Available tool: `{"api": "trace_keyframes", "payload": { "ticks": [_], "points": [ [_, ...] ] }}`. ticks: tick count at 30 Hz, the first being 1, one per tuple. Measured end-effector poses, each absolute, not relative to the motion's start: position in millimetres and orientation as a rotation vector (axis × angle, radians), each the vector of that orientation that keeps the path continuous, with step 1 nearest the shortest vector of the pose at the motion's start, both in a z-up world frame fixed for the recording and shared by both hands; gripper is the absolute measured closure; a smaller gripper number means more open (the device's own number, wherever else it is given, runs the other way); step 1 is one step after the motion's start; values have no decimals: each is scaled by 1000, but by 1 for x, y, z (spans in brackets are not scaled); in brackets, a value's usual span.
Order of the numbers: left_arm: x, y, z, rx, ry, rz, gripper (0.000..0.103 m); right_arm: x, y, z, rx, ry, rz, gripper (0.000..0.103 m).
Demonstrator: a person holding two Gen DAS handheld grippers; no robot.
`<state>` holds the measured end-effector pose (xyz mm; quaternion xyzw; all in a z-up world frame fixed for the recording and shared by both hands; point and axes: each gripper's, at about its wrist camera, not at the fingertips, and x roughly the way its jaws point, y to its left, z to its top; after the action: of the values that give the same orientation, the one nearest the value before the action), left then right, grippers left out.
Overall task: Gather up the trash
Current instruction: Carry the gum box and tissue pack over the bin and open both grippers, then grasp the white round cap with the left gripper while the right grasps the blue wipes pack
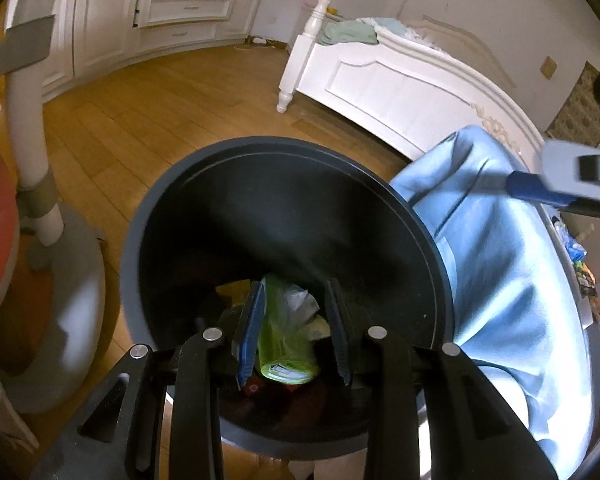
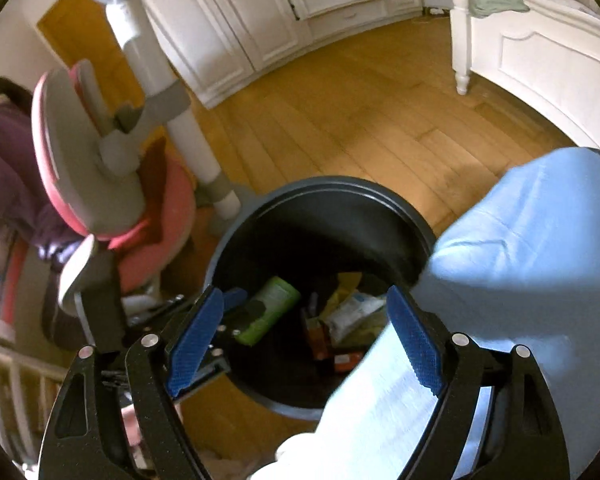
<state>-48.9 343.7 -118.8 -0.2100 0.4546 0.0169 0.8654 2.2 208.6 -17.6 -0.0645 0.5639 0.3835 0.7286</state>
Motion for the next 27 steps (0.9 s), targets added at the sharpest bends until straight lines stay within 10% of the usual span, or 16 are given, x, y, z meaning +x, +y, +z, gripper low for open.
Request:
{"api": "trace_keyframes", "payload": {
  "ticks": [27],
  "points": [
    [-24,229,-22,-302,890,-39,68,3,-146,52,232,978,480,20]
  ]
}}
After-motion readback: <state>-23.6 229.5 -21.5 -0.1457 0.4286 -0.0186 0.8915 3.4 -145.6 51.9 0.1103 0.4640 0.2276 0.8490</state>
